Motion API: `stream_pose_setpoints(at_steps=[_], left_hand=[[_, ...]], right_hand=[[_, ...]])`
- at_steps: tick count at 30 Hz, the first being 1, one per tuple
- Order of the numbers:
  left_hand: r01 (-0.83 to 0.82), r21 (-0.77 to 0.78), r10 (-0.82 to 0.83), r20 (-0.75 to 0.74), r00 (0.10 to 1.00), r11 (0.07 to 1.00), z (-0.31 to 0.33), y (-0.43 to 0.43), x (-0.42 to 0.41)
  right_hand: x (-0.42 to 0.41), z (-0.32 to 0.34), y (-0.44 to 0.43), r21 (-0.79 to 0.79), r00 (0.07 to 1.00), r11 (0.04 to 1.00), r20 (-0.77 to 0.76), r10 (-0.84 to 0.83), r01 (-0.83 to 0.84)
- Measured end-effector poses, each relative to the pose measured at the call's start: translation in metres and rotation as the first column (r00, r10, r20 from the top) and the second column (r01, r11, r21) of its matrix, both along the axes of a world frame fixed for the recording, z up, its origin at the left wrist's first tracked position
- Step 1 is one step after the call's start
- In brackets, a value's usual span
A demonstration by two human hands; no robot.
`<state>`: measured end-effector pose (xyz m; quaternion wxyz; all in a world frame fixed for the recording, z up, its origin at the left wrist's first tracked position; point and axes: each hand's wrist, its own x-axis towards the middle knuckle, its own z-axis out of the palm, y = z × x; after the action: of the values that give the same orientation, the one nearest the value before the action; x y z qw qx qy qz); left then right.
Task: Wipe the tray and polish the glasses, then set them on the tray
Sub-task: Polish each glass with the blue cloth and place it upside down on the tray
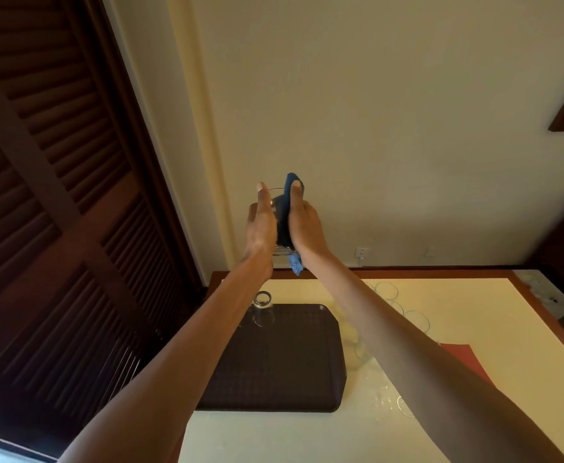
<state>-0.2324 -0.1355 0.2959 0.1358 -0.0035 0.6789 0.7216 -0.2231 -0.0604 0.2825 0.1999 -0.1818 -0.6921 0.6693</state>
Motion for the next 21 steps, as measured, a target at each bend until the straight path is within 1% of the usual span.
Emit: stream_pose_setpoints(at_steps=[3, 5, 7, 8, 9, 10, 13, 14, 16, 18, 20, 21], left_hand=[[-0.034, -0.08, 0.031, -0.033, 0.999, 0.996, 0.002, 0.002, 0.0], [-0.053, -0.087, 0.049, -0.044, 0.998, 0.995, 0.002, 0.003, -0.002], [-0.063, -0.069, 0.062, -0.022, 0.998, 0.996, 0.001, 0.003, -0.004], [-0.06, -0.042, 0.06, 0.004, 0.998, 0.997, 0.001, 0.003, -0.006], [-0.048, -0.002, 0.048, 0.023, 0.999, 0.999, 0.003, 0.002, -0.006], [-0.034, 0.034, 0.033, 0.02, 0.999, 0.999, 0.005, 0.002, -0.007], [-0.043, 0.09, 0.042, 0.02, 0.999, 0.995, 0.004, 0.005, -0.01], [-0.04, 0.109, 0.036, 0.035, 0.999, 0.993, 0.005, 0.006, -0.008], [-0.042, 0.175, 0.03, 0.072, 0.997, 0.984, 0.007, 0.008, -0.004], [-0.046, 0.196, 0.027, 0.098, 0.995, 0.98, 0.009, 0.009, -0.002], [-0.037, 0.155, 0.027, 0.065, 0.997, 0.987, 0.014, 0.009, 0.002], [-0.034, 0.134, 0.028, 0.046, 0.999, 0.99, 0.016, 0.011, 0.003]], right_hand=[[-0.002, -0.002, 0.003, -0.212, 0.992, 0.976, 0.096, 0.079, -0.057], [0.002, -0.006, 0.0, -0.223, 0.982, 0.97, 0.139, 0.125, -0.092], [0.009, -0.007, -0.006, -0.141, 0.976, 0.985, 0.177, 0.127, -0.102], [0.013, -0.008, -0.009, -0.073, 0.975, 0.992, 0.189, 0.117, -0.105], [0.018, -0.009, -0.011, 0.0, 0.98, 0.995, 0.169, 0.102, -0.104], [0.021, -0.012, -0.012, 0.069, 0.99, 0.993, 0.113, 0.086, -0.094], [0.026, -0.014, -0.013, 0.193, 0.995, 0.98, -0.082, 0.055, -0.039], [0.024, -0.011, -0.011, 0.244, 0.993, 0.97, -0.109, 0.036, -0.008], [0.02, -0.001, -0.007, 0.326, 0.994, 0.945, -0.113, 0.003, 0.034], [0.016, 0.012, 0.0, 0.336, 0.996, 0.941, -0.091, -0.008, 0.038], [0.009, 0.021, 0.01, 0.272, 0.999, 0.961, -0.035, -0.035, 0.043], [0.006, 0.025, 0.014, 0.214, 0.999, 0.976, 0.011, -0.035, 0.032]])
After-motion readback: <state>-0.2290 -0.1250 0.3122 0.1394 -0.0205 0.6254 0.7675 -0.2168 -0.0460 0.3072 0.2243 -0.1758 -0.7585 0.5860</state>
